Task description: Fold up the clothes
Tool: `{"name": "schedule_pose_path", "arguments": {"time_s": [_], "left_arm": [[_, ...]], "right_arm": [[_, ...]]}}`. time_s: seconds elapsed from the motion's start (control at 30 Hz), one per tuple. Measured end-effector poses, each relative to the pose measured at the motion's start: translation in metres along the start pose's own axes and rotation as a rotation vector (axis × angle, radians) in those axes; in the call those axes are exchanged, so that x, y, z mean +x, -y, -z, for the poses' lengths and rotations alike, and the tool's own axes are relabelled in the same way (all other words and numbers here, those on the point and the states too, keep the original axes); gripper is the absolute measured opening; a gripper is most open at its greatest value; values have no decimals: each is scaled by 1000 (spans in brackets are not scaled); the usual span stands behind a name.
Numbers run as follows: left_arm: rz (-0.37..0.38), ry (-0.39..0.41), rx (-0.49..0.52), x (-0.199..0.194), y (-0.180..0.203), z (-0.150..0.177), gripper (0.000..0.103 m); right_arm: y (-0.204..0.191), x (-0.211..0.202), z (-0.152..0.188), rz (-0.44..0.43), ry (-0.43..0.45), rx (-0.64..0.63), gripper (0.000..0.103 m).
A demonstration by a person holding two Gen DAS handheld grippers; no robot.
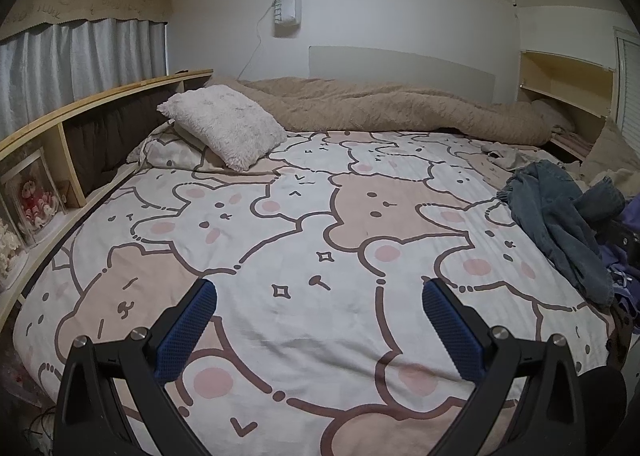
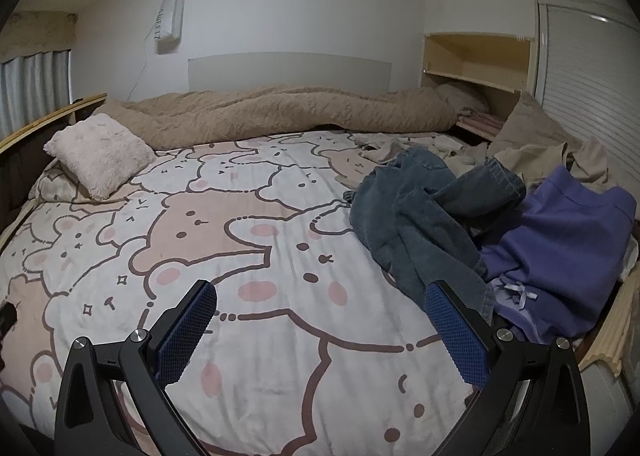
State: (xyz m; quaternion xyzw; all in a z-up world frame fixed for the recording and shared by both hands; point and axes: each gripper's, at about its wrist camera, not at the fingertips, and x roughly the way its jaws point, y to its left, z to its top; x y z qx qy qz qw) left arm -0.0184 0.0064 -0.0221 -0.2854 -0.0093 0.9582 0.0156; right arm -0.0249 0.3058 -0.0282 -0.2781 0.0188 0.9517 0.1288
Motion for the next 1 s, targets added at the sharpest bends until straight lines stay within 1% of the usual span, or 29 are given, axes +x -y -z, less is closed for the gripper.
{"name": "schedule_pose_path", "arguments": {"time_s": [0.2, 0.3, 0.4, 0.5, 0.7, 0.83, 1.0], "left_arm": [[18, -4, -14, 5, -1, 2, 103], [24, -6, -19, 8, -3, 2, 103], [14, 3, -12, 10, -3, 3, 103], [18, 5, -15, 11, -6, 4, 103], [40, 6, -23, 18, -8, 5, 103], [41, 4, -9, 22, -5, 6, 103], [46, 8, 12, 22, 2, 7, 103]], "right_arm": [[11, 10, -2, -3, -4, 36, 103], [28, 22, -7, 0, -28, 49, 103], [52, 34, -16, 32, -48, 52, 103], [83, 41, -29, 107, -60, 36, 103], [168, 31, -66, 328, -47, 33, 102], [223, 20, -90, 413, -53, 102, 102], [301, 14, -114, 529, -74, 260, 101]]}}
